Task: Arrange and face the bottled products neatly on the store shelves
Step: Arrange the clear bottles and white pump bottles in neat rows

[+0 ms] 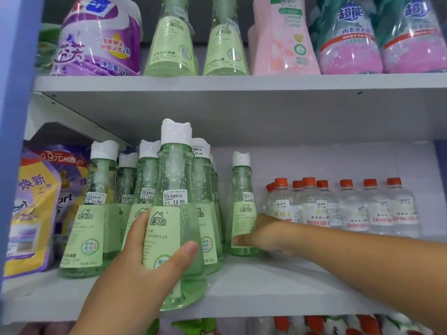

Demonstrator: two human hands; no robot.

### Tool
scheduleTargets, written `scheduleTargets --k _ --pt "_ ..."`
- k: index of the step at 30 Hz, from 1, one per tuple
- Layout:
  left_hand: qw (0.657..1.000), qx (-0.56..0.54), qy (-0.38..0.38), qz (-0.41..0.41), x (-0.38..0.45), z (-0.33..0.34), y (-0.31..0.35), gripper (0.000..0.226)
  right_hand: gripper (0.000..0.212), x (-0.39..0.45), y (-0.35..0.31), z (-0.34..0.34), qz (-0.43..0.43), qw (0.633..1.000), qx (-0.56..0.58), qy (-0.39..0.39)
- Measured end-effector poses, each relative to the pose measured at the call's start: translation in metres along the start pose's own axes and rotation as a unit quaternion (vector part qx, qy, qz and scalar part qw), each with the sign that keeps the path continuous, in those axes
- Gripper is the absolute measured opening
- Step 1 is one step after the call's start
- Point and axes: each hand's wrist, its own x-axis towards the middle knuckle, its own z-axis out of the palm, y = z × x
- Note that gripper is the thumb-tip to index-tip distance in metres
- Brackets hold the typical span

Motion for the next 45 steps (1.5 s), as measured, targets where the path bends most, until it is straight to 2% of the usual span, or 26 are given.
scheduleTargets --k 3,5,9,13,15,18,20,23,25,27,29,33,34,36,38,41,45 --pt "1.0 0.024 -0.008 0.007 -0.001 0.0 -0.004 0.106 0.078 0.001 0.002 -0.001 -0.007 1.0 0.006 -0.008" --pt "0.999 0.044 -0.015 0.001 -0.001 0.001 -0.006 0.112 0.08 -0.003 0.0 -0.001 -0.002 1.0 0.001 -0.01" --pt "0.998 0.06 -0.024 -0.003 -0.006 0.007 0.001 0.106 0.065 -0.041 -0.019 -0.013 0.004 0.999 -0.024 -0.046" --pt "0.995 0.068 -0.042 0.058 -0.017 0.019 0.01 0.094 0.069 -0.069 -0.021 -0.04 0.01 0.999 0.004 -0.034" --pt "0.992 0.069 -0.053 0.097 -0.025 0.033 0.015 0.08 0.067 -0.084 -0.021 -0.052 -0.015 0.998 0.044 -0.03" --pt "0.983 0.077 -0.085 0.142 -0.033 0.063 0.025 0.089 0.054 -0.107 -0.022 -0.063 -0.089 0.984 0.151 -0.044" --pt "0.979 0.086 -0.093 0.158 -0.038 0.082 0.037 0.076 0.046 -0.119 -0.018 -0.066 -0.123 0.977 0.169 -0.039" --pt "0.973 0.146 -0.081 0.156 -0.037 0.098 0.051 0.052 0.056 -0.119 -0.001 -0.063 -0.115 0.963 0.243 -0.002" --pt "0.957 0.237 -0.043 0.165 -0.027 0.105 0.05 0.059 0.065 -0.117 0.007 -0.058 -0.1 0.957 0.271 0.011" --pt "0.939 0.296 -0.025 0.171 -0.015 0.11 0.044 0.07 0.056 -0.118 0.014 -0.054 -0.117 0.969 0.219 0.003" --pt "0.934 0.315 -0.058 0.159 -0.006 0.109 0.037 0.074 0.036 -0.124 0.012 -0.052 -0.136 0.98 0.138 -0.04" --pt "0.946 0.226 -0.119 0.2 0.01 0.077 0.019 0.07 0.029 -0.12 0.004 -0.054 -0.12 0.989 0.05 -0.064" --pt "0.951 0.202 -0.098 0.211 0.013 0.065 0.016 0.066 0.028 -0.117 0.002 -0.054 -0.109 0.991 0.047 -0.067" --pt "0.96 0.158 0.007 0.232 0.024 0.046 0.009 0.052 0.032 -0.108 0.001 -0.053 -0.092 0.992 0.054 -0.075" --pt "0.969 0.127 0.081 0.197 0.035 0.037 0.003 0.053 0.027 -0.1 0.002 -0.048 -0.082 0.992 0.055 -0.077" --pt "0.984 0.126 0.041 0.119 0.045 0.039 -0.004 0.071 0.037 -0.091 0.005 -0.038 -0.079 0.995 0.039 -0.056" --pt "0.977 0.165 0.031 0.13 0.044 0.046 -0.012 0.081 0.043 -0.092 0.004 -0.03 -0.087 0.996 0.016 -0.022"
